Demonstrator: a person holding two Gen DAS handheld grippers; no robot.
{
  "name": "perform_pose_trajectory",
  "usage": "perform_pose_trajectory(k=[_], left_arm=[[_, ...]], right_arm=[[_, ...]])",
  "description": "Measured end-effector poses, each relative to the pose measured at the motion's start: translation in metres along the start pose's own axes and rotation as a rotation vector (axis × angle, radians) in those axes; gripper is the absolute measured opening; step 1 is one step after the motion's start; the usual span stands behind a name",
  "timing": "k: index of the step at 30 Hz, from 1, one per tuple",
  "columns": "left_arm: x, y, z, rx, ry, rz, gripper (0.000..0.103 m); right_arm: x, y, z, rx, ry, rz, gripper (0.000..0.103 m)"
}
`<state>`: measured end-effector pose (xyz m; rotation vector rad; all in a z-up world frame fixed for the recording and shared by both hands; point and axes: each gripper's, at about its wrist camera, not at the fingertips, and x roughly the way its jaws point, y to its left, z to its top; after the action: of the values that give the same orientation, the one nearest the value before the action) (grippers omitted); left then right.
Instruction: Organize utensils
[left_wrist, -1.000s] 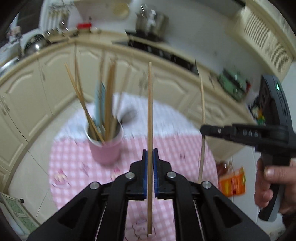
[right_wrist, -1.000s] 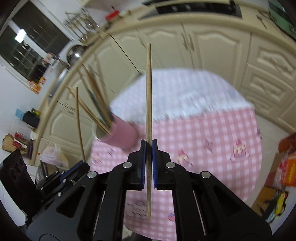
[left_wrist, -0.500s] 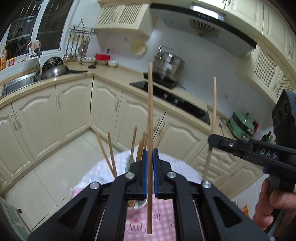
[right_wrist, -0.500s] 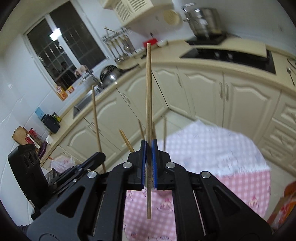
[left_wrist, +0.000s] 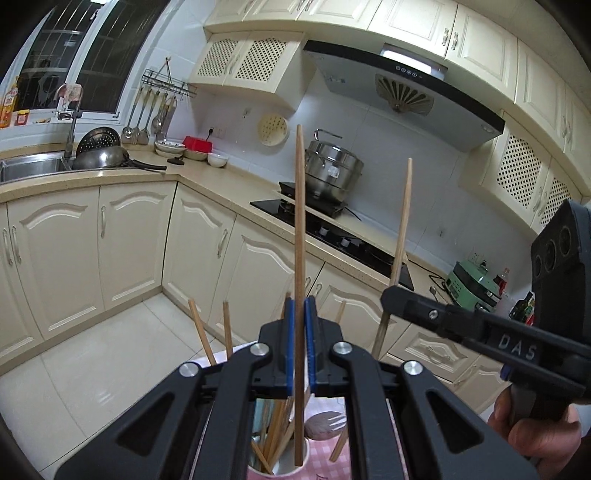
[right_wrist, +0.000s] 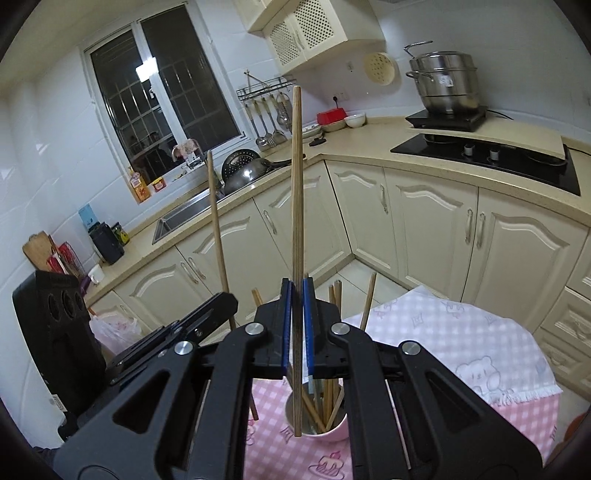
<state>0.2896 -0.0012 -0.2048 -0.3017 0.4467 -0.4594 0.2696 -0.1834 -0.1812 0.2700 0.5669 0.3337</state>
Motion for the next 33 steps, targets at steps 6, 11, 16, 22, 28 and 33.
perform_pose_trajectory(k=[6, 11, 16, 22, 28, 33], left_arm=[[0.019, 0.017, -0.03, -0.017, -0.019, -0.006, 0.005], [0.028, 0.025, -0.046, -0.009, -0.018, -0.005, 0.005], [0.034, 0.029, -0.056, 0.006, -0.01, -0.016, 0.005], [0.017, 0.028, -0.049, 0.013, 0.009, -0.016, 0.062], [-0.022, 0.014, -0.016, 0.02, 0.046, 0.066, 0.09], [-0.057, -0.004, 0.017, 0.067, 0.079, 0.149, 0.094]], right_arm=[[0.02, -0.007, -0.021, -0.01, -0.013, 0.0, 0.006], [0.029, -0.008, -0.035, -0.021, -0.025, -0.007, 0.006], [0.037, -0.006, -0.042, -0.037, -0.02, -0.017, 0.007], [0.02, -0.008, -0.038, 0.016, -0.009, -0.05, 0.066], [-0.024, -0.006, -0.012, 0.077, -0.022, -0.089, 0.086], [-0.056, 0.0, 0.003, 0.115, 0.035, -0.163, 0.097]])
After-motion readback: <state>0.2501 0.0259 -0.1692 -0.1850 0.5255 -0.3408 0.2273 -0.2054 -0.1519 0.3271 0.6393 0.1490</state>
